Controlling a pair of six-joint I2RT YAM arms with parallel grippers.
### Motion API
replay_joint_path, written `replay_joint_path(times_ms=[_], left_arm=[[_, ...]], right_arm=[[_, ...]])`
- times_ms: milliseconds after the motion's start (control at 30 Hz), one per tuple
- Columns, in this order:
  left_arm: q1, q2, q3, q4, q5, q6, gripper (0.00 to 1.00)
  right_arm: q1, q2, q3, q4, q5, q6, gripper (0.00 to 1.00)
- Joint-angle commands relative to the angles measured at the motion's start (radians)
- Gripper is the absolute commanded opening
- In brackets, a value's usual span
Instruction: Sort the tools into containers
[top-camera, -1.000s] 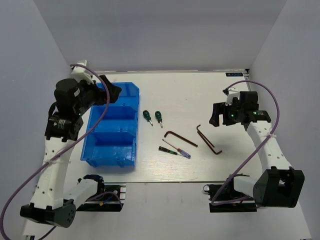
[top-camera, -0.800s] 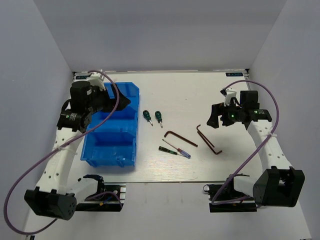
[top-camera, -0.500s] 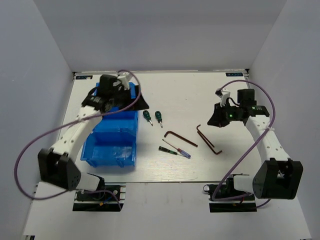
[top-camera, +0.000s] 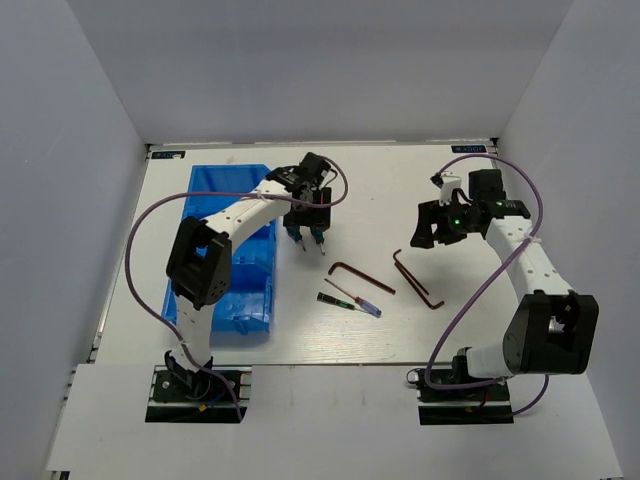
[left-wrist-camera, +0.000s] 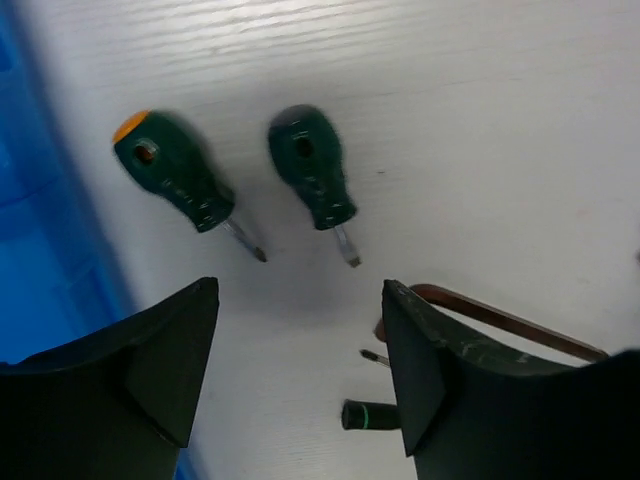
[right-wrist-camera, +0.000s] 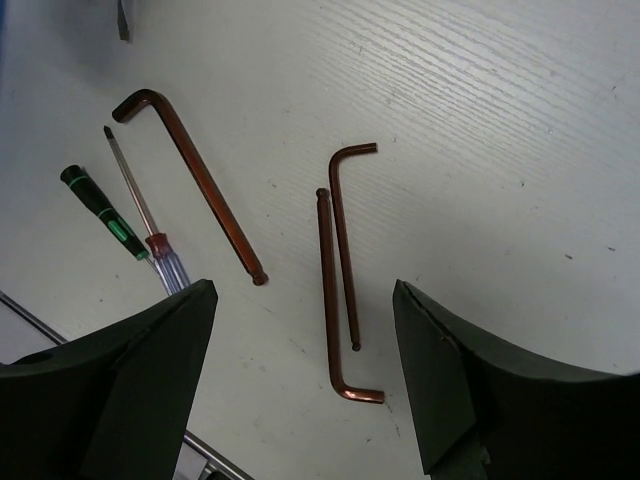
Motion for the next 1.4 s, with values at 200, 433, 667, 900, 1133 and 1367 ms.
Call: replay_joint_path(times_ms=[200,433,667,900,1133,1367], left_arm=[[-0.017,0.071,0.071,-0.134,-0.335,-0.183,0.82],[0.003,0.126,0.071,-0.082,-0.326,-0.194,0.80],[0.003,0.208,0.133,-0.071,-0.335,-0.203,0.73],[0.012,0.226,0.091,-0.039,-0.337,-0.214,0.51],[0.023,0.141,0.078,0.062,-0.271,-0.154,0.17],[0.135,0.054,0.302,-0.028,-0.312,-0.125,0.13]], right_arm=[[0.004,0.032,-0.020,0.058,0.019,0.026,0.77],[0.004,0.035,-0.037,0.067,0.008,0.029,0.79],[0.002,0.035,-0.038,0.067,0.005,0.025,0.79],[0.018,0.062,-0.004,0.067,-0.048,-0.007,0.79],[0.117,0.126,0.063,0.050,-0.082,-0.072,0.68],[0.272,0.331,0.284,0.030,0.001,-0.017,0.31]])
